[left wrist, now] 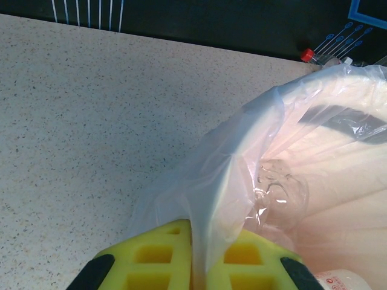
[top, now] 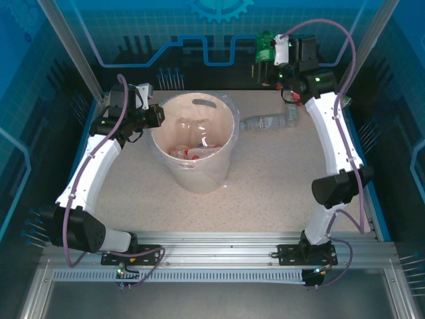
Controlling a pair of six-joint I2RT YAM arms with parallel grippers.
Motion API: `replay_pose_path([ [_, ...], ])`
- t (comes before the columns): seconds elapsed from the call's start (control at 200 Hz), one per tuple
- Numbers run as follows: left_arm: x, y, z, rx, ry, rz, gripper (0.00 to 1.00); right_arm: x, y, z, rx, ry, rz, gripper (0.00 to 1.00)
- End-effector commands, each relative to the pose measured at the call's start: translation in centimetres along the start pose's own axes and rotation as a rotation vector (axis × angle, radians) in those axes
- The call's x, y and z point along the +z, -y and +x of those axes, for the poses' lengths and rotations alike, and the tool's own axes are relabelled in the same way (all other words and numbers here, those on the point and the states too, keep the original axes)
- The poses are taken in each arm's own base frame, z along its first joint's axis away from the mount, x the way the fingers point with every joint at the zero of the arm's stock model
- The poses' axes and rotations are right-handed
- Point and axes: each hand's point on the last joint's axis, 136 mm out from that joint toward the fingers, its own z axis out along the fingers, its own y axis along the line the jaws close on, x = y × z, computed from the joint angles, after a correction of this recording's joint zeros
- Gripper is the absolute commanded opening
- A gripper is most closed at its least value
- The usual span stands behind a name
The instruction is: Put the plastic bottles in the bin
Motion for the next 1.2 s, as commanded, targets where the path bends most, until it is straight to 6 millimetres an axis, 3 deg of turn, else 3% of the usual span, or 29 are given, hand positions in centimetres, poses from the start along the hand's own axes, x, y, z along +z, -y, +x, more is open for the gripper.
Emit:
replay_pose_path([
  [0.0,-0.1,2.5,1.1,-0.067,-0.041,0.126,0.00,-2.8,-5.9,1.6,-0.143,-0.072,-0.129,0.46],
  [0.105,-0.1,3.1,1.3,-0.049,-0.047,0.133,0.00,-3.4,-9.6,2.6,-0.264,-0.106,-0.147,0.46],
  [0.275,0.2,4.1,1.9,-0.019,-0.065,0.143,0.00,-2.1,-15.4,6.7,-0.399,-0.222,-0.243,0.44],
  [0.42,0.1,4.8,2.1,-0.018,-0.067,0.165,0.00,-1.3,-19.4,10.4,-0.442,-0.317,-0.356,0.42],
  [0.49,0.0,5.0,2.1,-0.012,-0.066,0.167,0.00,-0.9,-20.3,12.1,-0.449,-0.368,-0.387,0.41],
  [0.725,-0.3,5.0,2.0,0.004,-0.051,0.154,0.00,0.8,-21.3,17.6,-0.433,-0.523,-0.433,0.41],
  [0.956,-0.1,5.1,2.0,0.007,-0.050,0.161,0.00,2.6,-20.2,21.8,-0.426,-0.622,-0.393,0.41],
  [1.061,0.1,5.2,2.2,0.010,-0.056,0.174,0.00,3.4,-19.8,23.4,-0.426,-0.659,-0.383,0.46],
  [1.196,0.4,5.2,2.4,0.020,-0.066,0.166,0.00,3.9,-19.9,23.8,-0.422,-0.661,-0.393,0.61],
])
